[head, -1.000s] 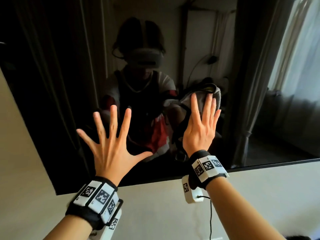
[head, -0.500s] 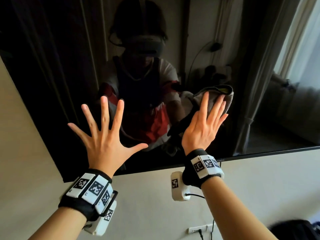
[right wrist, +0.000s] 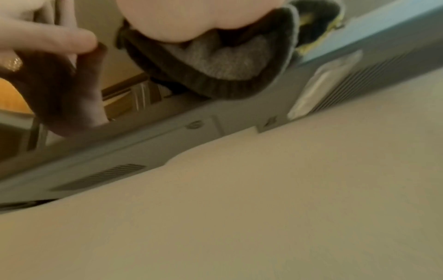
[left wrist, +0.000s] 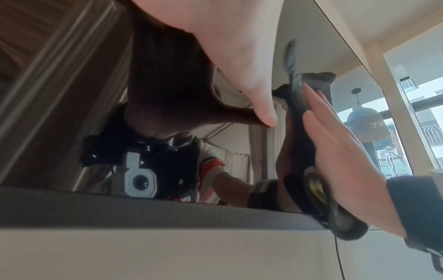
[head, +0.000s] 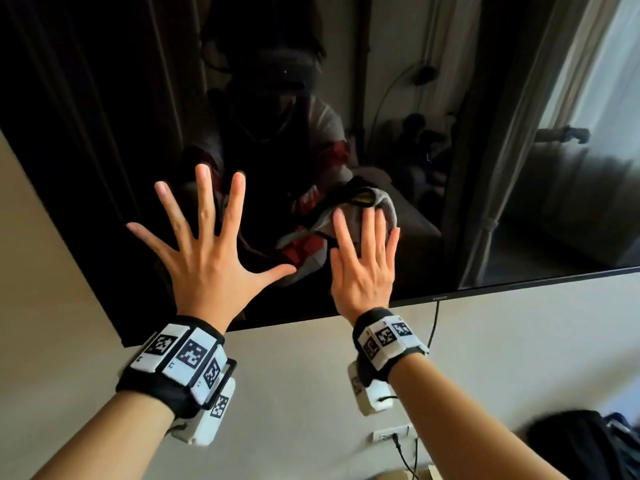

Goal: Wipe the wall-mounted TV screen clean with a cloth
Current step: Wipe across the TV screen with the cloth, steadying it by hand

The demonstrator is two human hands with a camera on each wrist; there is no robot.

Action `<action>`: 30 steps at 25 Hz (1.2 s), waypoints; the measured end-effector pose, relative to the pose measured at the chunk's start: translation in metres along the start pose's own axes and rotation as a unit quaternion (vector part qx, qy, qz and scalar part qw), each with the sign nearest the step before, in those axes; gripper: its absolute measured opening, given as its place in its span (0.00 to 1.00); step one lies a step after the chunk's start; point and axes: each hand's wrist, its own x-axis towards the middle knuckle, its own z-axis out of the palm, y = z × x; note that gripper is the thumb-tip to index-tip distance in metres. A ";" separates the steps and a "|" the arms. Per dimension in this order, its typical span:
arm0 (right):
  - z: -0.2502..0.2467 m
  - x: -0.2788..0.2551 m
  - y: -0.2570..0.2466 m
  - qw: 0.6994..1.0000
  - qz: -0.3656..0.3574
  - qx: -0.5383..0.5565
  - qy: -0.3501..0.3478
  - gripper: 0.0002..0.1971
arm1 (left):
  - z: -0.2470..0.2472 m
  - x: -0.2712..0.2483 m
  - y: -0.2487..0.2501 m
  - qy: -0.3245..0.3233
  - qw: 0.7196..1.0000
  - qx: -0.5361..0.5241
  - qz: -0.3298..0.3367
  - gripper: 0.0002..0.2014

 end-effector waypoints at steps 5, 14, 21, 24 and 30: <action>-0.016 0.019 0.041 0.969 0.236 -0.012 0.067 0.27 | -0.004 0.000 -0.002 -0.015 1.000 -0.008 0.003 0.66; -0.018 0.110 -0.034 0.972 0.212 0.038 0.097 0.26 | -0.001 -0.001 -0.006 -0.002 1.000 -0.007 0.007 0.64; -0.019 0.156 -0.054 0.975 0.189 0.044 0.111 0.28 | 0.004 -0.020 -0.044 -0.017 1.000 0.002 -0.007 0.60; -0.016 0.147 -0.087 0.985 0.139 0.047 0.090 0.31 | 0.005 -0.025 -0.057 -0.023 1.000 0.002 0.001 0.60; -0.019 0.191 -0.101 0.987 0.119 0.053 0.095 0.33 | 0.007 -0.025 -0.058 -0.026 1.000 -0.015 0.007 0.60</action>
